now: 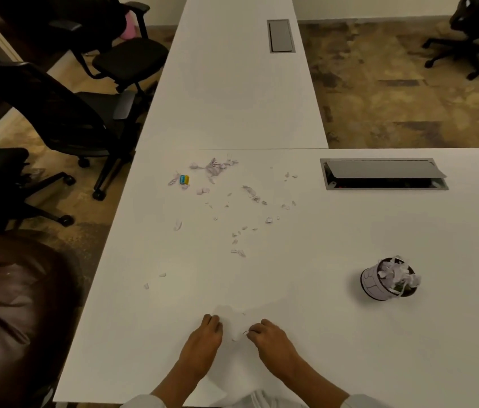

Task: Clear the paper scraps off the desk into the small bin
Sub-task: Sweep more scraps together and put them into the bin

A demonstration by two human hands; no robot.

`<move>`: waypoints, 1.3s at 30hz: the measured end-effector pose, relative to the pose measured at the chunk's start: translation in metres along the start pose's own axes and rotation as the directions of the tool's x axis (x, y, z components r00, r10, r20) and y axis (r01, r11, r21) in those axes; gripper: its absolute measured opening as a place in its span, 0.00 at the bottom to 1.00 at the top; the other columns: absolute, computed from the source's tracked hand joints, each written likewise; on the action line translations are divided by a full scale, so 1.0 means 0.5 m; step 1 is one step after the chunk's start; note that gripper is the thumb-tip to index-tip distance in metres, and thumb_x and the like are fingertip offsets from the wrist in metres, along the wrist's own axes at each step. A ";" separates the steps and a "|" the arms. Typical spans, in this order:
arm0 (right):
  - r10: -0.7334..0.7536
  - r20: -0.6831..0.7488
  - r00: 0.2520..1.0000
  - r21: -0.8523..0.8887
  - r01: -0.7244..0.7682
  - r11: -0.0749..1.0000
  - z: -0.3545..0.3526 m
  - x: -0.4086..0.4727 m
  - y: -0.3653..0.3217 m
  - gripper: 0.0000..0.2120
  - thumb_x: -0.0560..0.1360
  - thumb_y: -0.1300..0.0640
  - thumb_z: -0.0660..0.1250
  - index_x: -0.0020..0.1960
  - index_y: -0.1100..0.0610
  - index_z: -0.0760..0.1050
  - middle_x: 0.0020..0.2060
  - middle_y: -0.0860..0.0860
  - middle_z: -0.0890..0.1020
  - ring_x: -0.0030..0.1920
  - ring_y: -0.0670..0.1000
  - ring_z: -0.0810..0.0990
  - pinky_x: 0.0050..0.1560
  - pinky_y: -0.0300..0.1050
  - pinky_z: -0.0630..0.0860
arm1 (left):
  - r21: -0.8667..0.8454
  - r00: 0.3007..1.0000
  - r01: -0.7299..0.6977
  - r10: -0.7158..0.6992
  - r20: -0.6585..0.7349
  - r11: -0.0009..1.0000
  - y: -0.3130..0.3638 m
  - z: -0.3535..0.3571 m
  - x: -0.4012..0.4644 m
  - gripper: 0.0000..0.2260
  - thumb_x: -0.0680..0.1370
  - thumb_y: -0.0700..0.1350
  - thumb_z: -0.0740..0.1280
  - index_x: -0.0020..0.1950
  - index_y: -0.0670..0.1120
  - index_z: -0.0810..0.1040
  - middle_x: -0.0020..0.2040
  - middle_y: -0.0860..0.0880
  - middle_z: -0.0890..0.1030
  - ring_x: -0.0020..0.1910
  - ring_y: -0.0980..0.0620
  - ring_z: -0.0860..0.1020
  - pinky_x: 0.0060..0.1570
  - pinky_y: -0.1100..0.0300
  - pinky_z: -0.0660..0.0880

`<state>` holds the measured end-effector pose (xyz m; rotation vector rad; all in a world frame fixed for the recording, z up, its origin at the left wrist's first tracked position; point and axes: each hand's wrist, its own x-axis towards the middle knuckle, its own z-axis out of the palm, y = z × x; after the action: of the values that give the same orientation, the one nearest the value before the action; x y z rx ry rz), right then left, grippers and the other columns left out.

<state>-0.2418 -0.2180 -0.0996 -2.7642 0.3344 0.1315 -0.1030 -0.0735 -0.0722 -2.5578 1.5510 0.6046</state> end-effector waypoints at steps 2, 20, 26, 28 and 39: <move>0.130 -0.040 0.991 0.246 -0.117 0.962 -0.005 0.001 0.010 0.10 0.65 0.64 0.76 0.42 0.51 0.84 0.37 0.44 0.85 0.34 0.46 0.81 0.33 0.34 0.75 | -0.035 1.000 0.019 -0.019 -0.005 0.999 -0.005 -0.008 -0.002 0.21 0.44 0.33 0.79 0.31 0.45 0.77 0.34 0.49 0.77 0.29 0.53 0.76 0.16 0.66 0.66; 0.910 -0.292 0.294 0.830 -0.395 0.394 -0.360 -0.189 0.323 0.04 0.69 0.63 0.75 0.41 0.55 0.82 0.34 0.47 0.84 0.38 0.37 0.81 0.36 0.22 0.71 | -0.681 0.962 -0.085 -0.120 -0.247 0.727 0.218 -0.177 0.226 0.09 0.66 0.33 0.71 0.39 0.47 0.84 0.35 0.56 0.81 0.34 0.61 0.79 0.37 0.71 0.74; 0.890 -0.312 0.331 0.767 -0.464 0.442 -0.384 -0.193 0.408 0.06 0.69 0.62 0.75 0.41 0.57 0.79 0.35 0.49 0.82 0.33 0.42 0.82 0.32 0.29 0.75 | -0.699 0.952 -0.272 0.081 -0.294 0.662 0.459 -0.259 0.324 0.08 0.67 0.34 0.70 0.40 0.45 0.84 0.37 0.48 0.84 0.35 0.56 0.80 0.37 0.65 0.76; 0.885 -0.292 0.362 0.728 -0.516 0.452 -0.391 -0.183 0.428 0.06 0.68 0.62 0.75 0.38 0.55 0.79 0.33 0.47 0.82 0.32 0.40 0.81 0.30 0.28 0.74 | -0.696 0.948 -0.299 0.119 -0.295 0.653 0.520 -0.277 0.351 0.09 0.67 0.33 0.68 0.41 0.44 0.84 0.38 0.47 0.84 0.35 0.54 0.79 0.36 0.68 0.74; 0.865 -0.348 0.361 0.670 -0.550 0.499 -0.442 -0.234 0.468 0.07 0.71 0.63 0.72 0.39 0.52 0.80 0.36 0.45 0.84 0.36 0.40 0.82 0.37 0.28 0.74 | -0.778 0.942 -0.291 0.308 -0.132 0.556 0.565 -0.273 0.418 0.23 0.68 0.30 0.68 0.62 0.41 0.74 0.49 0.44 0.78 0.43 0.48 0.81 0.40 0.58 0.80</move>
<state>-0.4017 -0.4841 0.0443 -1.8520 1.5951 -0.6641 -0.2244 -0.4210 0.0099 -2.7769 2.0839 1.7130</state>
